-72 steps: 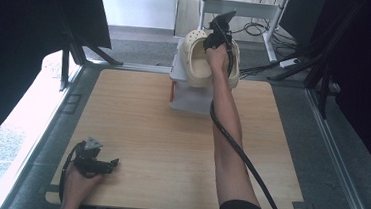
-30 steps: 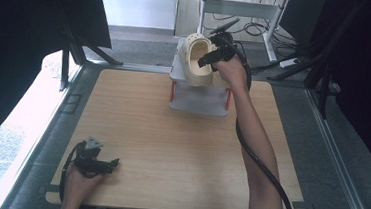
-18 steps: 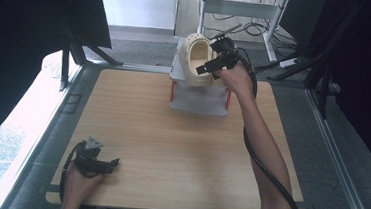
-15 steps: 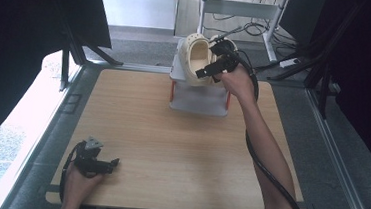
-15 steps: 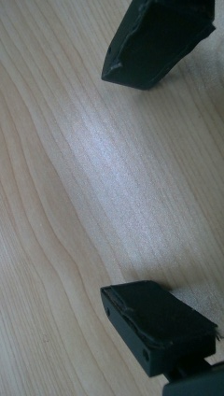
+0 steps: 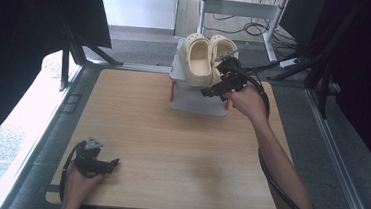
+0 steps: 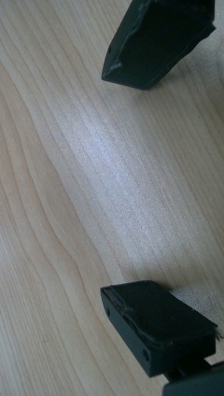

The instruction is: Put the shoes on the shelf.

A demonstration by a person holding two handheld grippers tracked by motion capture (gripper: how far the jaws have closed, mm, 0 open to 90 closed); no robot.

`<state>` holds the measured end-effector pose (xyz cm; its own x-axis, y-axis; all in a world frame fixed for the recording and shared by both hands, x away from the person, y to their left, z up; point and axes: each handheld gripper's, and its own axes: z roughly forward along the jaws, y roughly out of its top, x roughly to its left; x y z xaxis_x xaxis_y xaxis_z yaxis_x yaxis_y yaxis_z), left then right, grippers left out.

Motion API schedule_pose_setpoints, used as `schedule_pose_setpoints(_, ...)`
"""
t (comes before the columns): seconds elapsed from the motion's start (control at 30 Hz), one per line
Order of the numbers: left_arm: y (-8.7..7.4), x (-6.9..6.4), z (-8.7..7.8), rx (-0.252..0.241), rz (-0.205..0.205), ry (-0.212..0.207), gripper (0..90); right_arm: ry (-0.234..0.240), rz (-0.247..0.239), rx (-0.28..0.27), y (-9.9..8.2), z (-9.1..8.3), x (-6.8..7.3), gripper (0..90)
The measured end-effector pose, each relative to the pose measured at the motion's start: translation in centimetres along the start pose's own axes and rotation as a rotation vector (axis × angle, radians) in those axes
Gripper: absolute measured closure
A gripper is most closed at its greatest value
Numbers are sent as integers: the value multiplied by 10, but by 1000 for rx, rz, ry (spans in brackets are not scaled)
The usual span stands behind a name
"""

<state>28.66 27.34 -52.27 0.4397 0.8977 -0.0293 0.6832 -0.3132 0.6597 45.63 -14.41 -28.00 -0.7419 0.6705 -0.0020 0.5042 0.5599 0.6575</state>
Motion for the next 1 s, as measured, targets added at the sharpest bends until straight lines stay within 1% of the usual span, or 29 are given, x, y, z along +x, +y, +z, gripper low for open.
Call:
schedule_pose_setpoints(0.17,0,0,0,-2,-2,0,13,15,-19,-3,-19,-7,4,58)
schedule_pose_setpoints(0.27,0,0,0,-2,-2,0,13,17,-32,4,-31,-9,5,52)
schedule_pose_setpoints(0.37,0,0,0,-2,-4,1,13,18,-33,18,-41,-10,6,43)
schedule_pose_setpoints(0.47,0,0,0,-1,-5,3,13,19,-38,16,-53,-10,6,14)
schedule_pose_setpoints(0.6,0,-1,0,-3,-8,3,13,19,-62,31,-70,-4,7,0)
schedule_pose_setpoints(0.67,0,-1,0,-3,-9,3,13,28,-68,38,-79,2,8,0)
schedule_pose_setpoints(0.83,0,-1,0,-3,-7,6,13,54,-60,33,-97,18,12,0)
schedule_pose_setpoints(0.87,0,-1,0,-1,-4,5,13,61,-53,38,-100,21,13,0)
schedule_pose_setpoints(1.0,0,-1,0,-3,-7,6,13,96,-36,32,-109,32,15,0)
